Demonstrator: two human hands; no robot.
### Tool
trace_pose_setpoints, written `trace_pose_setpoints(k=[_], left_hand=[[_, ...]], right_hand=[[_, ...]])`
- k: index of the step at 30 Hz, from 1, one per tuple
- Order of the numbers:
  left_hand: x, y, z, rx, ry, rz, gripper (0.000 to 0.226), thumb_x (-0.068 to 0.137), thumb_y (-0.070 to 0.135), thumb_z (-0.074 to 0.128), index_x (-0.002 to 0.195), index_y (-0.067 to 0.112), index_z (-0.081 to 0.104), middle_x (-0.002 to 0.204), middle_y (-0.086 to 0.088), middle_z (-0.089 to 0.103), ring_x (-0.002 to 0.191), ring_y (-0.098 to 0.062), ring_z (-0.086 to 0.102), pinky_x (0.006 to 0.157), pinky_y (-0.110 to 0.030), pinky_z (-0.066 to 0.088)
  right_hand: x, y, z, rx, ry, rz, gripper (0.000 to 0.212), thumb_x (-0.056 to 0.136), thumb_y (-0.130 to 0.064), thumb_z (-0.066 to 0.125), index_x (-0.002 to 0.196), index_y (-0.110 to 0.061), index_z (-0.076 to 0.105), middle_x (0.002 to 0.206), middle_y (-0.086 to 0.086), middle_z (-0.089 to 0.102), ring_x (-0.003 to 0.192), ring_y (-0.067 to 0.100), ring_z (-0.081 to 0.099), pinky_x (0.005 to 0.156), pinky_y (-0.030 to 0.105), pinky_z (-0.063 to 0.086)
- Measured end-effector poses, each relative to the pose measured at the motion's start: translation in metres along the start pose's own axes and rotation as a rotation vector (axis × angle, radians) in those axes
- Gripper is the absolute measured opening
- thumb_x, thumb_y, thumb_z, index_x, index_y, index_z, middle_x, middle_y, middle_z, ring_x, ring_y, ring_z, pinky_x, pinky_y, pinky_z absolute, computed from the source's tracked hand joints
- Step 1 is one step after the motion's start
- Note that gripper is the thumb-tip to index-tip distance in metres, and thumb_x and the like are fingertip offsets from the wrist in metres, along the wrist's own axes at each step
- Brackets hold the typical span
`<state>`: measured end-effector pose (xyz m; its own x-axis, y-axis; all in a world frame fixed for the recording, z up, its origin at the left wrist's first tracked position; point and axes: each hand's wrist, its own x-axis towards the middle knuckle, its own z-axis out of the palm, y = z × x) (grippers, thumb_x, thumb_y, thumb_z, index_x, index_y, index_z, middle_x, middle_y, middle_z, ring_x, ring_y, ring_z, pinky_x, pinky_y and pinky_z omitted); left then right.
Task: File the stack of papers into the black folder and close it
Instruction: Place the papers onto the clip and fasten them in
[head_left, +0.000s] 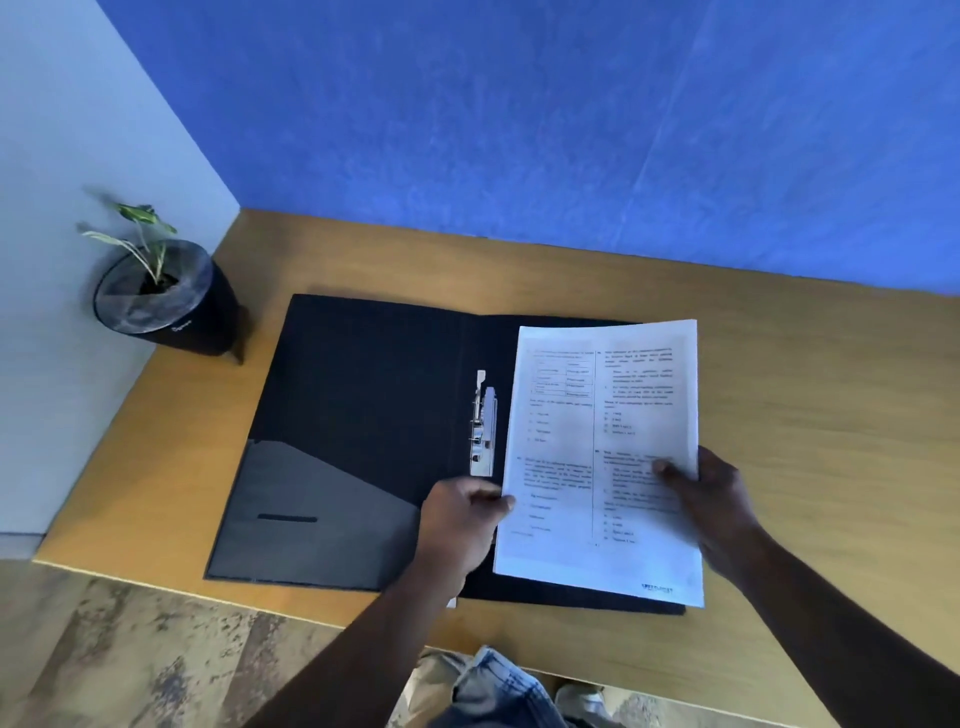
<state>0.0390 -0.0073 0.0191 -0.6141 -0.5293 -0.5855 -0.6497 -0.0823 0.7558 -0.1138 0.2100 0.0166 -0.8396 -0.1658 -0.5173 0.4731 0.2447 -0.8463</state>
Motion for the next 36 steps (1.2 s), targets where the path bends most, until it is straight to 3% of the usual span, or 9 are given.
trace_pose_setpoints(k=[5, 9, 11, 14, 20, 24, 32, 34, 36], left_hand=[[0.008, -0.003, -0.005, 0.020, 0.052, -0.047, 0.007, 0.080, 0.021, 0.082, 0.079, 0.019, 0.075, 0.073, 0.004, 0.072, 0.071, -0.018, 0.070, 0.072, -0.044, 0.063], [0.012, -0.004, -0.007, 0.031, 0.060, -0.073, 0.009, 0.080, 0.021, 0.081, 0.079, 0.019, 0.073, 0.071, 0.002, 0.071, 0.063, -0.018, 0.067, 0.065, -0.048, 0.063], [0.014, -0.004, -0.008, 0.040, 0.065, -0.075, 0.010, 0.081, 0.022, 0.081, 0.084, 0.015, 0.074, 0.074, 0.002, 0.071, 0.067, -0.018, 0.068, 0.068, -0.047, 0.063], [0.017, -0.007, -0.009, 0.049, 0.079, -0.074, 0.016, 0.081, 0.022, 0.081, 0.091, 0.010, 0.075, 0.077, 0.002, 0.072, 0.074, -0.018, 0.070, 0.073, -0.045, 0.063], [0.017, -0.012, -0.014, 0.110, 0.103, -0.058, 0.013, 0.078, 0.027, 0.081, 0.071, 0.023, 0.071, 0.065, 0.005, 0.069, 0.064, -0.018, 0.067, 0.068, -0.041, 0.063], [0.016, -0.012, -0.016, 0.233, 0.149, -0.005, 0.023, 0.079, 0.029, 0.080, 0.062, 0.029, 0.065, 0.059, 0.013, 0.066, 0.055, -0.005, 0.061, 0.051, -0.021, 0.047], [0.011, -0.011, -0.015, 0.366, 0.187, 0.039, 0.022, 0.079, 0.038, 0.076, 0.067, 0.027, 0.061, 0.057, 0.011, 0.064, 0.054, -0.001, 0.059, 0.044, -0.018, 0.034], [0.011, -0.012, -0.015, 0.368, 0.180, 0.059, 0.024, 0.078, 0.040, 0.077, 0.068, 0.026, 0.061, 0.053, 0.011, 0.062, 0.053, -0.001, 0.058, 0.045, -0.018, 0.034], [0.009, -0.014, -0.015, 0.363, 0.170, 0.092, 0.024, 0.077, 0.042, 0.078, 0.070, 0.026, 0.061, 0.052, 0.012, 0.060, 0.053, -0.001, 0.057, 0.046, -0.018, 0.035]], right_hand=[[0.009, 0.001, 0.012, 0.007, -0.012, 0.045, 0.023, 0.091, -0.003, 0.065, 0.114, -0.004, 0.065, 0.104, 0.018, 0.074, 0.089, 0.036, 0.071, 0.085, 0.055, 0.057], [0.018, 0.000, 0.019, -0.046, -0.015, 0.036, 0.025, 0.090, -0.003, 0.067, 0.115, -0.004, 0.065, 0.102, 0.015, 0.074, 0.085, 0.032, 0.072, 0.079, 0.047, 0.060], [0.022, -0.001, 0.023, -0.077, -0.016, 0.025, 0.025, 0.090, -0.005, 0.067, 0.114, -0.006, 0.066, 0.100, 0.013, 0.074, 0.081, 0.028, 0.071, 0.074, 0.043, 0.060], [0.027, -0.002, 0.027, -0.186, -0.006, 0.010, 0.023, 0.090, -0.010, 0.069, 0.113, -0.012, 0.067, 0.100, 0.009, 0.075, 0.087, 0.028, 0.072, 0.080, 0.047, 0.060], [0.029, -0.008, 0.033, -0.445, 0.183, -0.086, 0.043, 0.084, -0.022, 0.071, 0.125, -0.025, 0.059, 0.098, -0.007, 0.070, 0.091, 0.023, 0.069, 0.076, 0.037, 0.056], [0.031, -0.007, 0.036, -0.546, 0.191, -0.141, 0.041, 0.083, -0.023, 0.066, 0.123, -0.027, 0.063, 0.109, -0.001, 0.068, 0.093, 0.025, 0.067, 0.077, 0.037, 0.056], [0.040, -0.005, 0.032, -0.718, 0.074, -0.096, 0.063, 0.084, -0.024, 0.060, 0.146, -0.026, 0.046, 0.126, 0.009, 0.061, 0.101, 0.029, 0.064, 0.066, 0.028, 0.050], [0.041, -0.005, 0.031, -0.748, 0.052, -0.097, 0.068, 0.085, -0.025, 0.061, 0.150, -0.025, 0.039, 0.127, 0.010, 0.057, 0.109, 0.033, 0.060, 0.072, 0.034, 0.054], [0.041, -0.006, 0.029, -0.838, 0.028, -0.101, 0.075, 0.087, -0.031, 0.063, 0.154, -0.025, 0.029, 0.133, 0.010, 0.047, 0.119, 0.034, 0.052, 0.091, 0.045, 0.053]])
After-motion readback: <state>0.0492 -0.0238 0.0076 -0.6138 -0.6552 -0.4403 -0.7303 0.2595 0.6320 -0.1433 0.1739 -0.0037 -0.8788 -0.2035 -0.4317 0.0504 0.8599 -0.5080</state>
